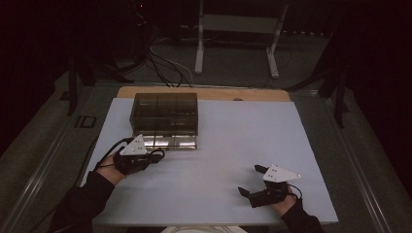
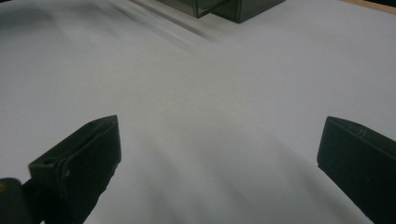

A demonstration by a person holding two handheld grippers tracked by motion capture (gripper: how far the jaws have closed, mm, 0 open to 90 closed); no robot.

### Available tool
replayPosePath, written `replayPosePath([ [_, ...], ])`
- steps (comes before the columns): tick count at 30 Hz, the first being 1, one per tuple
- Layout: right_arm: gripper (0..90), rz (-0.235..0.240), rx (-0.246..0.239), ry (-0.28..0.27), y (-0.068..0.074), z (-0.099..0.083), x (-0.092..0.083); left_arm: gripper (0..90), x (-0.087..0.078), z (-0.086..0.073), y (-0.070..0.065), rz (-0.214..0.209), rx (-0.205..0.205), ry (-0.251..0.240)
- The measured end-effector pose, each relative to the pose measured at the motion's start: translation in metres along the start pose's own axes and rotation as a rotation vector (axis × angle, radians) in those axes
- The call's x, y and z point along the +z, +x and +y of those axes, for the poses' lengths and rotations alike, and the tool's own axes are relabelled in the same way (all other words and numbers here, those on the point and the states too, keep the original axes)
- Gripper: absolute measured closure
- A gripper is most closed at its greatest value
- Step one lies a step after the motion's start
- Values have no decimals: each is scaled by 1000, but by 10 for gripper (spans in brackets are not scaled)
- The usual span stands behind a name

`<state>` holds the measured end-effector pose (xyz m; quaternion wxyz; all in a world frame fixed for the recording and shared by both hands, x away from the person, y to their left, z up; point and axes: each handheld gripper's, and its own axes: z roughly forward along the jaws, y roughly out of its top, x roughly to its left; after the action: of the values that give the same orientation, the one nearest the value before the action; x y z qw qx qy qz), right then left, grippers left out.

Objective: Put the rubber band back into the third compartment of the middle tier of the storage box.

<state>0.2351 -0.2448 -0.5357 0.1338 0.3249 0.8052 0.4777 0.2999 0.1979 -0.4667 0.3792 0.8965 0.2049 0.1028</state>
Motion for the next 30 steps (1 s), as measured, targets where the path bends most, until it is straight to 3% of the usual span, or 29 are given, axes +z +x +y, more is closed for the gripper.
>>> replayPosePath([
  [30,0,-1,3,-1,0,0,0,900,-2,24,11,-9,-9,-25],
])
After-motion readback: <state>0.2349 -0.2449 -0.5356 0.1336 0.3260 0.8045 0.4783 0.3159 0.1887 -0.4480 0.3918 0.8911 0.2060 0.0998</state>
